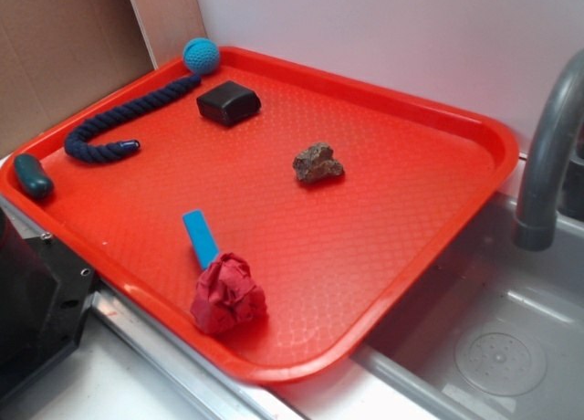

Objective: Grab the rock.

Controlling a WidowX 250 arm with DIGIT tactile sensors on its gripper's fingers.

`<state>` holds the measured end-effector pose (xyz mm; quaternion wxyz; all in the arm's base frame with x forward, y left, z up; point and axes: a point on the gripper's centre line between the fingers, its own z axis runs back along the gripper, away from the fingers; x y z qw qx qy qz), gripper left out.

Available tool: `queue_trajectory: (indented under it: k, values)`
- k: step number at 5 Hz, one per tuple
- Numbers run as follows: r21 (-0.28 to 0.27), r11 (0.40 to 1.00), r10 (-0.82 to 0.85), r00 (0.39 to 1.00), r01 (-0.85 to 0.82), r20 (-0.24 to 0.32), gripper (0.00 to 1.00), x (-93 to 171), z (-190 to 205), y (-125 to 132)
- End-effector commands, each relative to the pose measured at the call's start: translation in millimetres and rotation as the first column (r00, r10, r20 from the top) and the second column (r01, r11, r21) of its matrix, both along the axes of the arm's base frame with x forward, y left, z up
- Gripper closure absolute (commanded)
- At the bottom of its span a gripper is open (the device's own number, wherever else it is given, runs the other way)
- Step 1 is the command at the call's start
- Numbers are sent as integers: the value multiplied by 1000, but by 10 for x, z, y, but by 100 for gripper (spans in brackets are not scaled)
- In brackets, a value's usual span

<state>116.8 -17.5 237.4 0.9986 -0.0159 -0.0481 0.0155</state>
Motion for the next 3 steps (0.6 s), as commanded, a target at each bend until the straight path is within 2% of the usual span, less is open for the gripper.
queue_trajectory:
  k: [1, 2, 3]
  values:
    - [0, 1000, 0, 1000, 0, 0, 0, 0, 0, 0]
    - [-12, 986, -165, 972, 165, -166, 0, 432, -500, -122]
    - [-10, 956, -292, 950, 293, -113, 0, 830, -975, -399]
